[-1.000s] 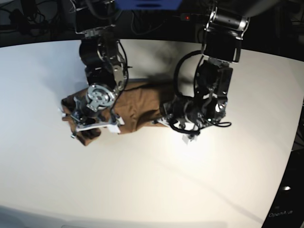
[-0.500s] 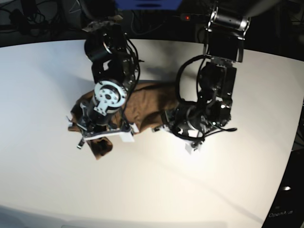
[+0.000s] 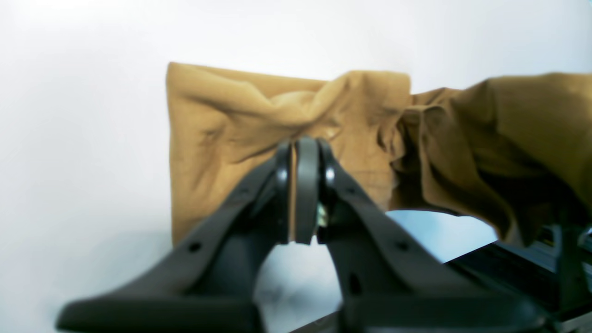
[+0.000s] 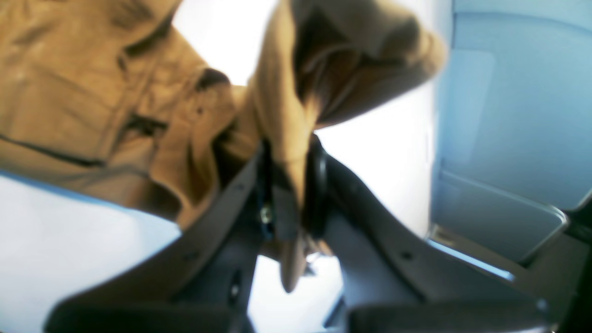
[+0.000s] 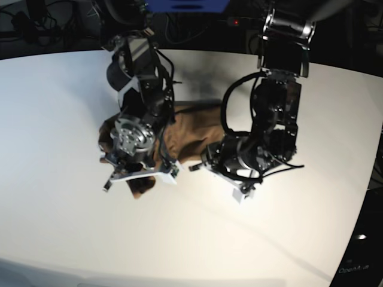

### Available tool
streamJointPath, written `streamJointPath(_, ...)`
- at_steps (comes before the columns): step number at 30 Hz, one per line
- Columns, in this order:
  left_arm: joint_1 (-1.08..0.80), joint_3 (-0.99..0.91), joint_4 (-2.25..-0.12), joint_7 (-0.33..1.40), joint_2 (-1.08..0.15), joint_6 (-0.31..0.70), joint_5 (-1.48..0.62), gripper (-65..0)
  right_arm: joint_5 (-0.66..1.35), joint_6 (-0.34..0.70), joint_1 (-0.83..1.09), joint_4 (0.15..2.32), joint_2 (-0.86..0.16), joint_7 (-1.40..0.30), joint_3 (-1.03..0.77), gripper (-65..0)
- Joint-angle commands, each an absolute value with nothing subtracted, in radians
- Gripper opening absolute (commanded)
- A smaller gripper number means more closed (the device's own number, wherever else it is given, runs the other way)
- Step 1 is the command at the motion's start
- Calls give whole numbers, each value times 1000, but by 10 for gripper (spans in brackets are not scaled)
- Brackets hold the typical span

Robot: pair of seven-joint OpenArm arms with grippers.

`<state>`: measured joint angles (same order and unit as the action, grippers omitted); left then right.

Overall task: Fold the T-shirt properly
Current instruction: 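Press the folded bundle together with both grippers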

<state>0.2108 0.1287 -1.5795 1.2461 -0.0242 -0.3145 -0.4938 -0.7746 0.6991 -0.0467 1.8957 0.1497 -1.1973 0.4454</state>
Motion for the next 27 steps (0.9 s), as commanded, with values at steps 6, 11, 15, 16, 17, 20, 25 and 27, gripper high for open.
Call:
streamJointPath(6, 229, 127, -1600, 1237, -35, -311, -504, -628, -634, 698, -74, 1913, 157, -1211, 443, -638)
streamJointPath(11, 226, 127, -1600, 1237, -90, -311, -506, -628, -486, 698, -94, 1914, 157, -1287, 440, -638)
streamJointPath(15, 219, 125, -1600, 1251, -143, -311, -506, -628, -366, 698, -104, 1920, 157, -1320, 440, -638)
streamJointPath(16, 217, 124, -1600, 1260, -154, -311, -506, -628, -343, 698, -113, 1920, 157, -1325, 438, -638)
streamJointPath(17, 217, 124, -1600, 1264, -163, -311, -506, -628, -318, 698, -120, 1917, 157, -1333, 427, -638)
streamJointPath(20, 209, 124, -1600, 1265, -196, -311, -506, -628, -213, 698, -134, 1917, 157, -1337, 401, -638)
streamJointPath(25, 188, 124, -1598, 1256, -217, -311, -504, -628, -67, 698, -139, 1913, 157, -1342, 341, -638)
streamJointPath(27, 188, 124, -1598, 1260, -217, -311, -503, -628, -33, 698, -136, 1913, 157, -1339, 341, -638)
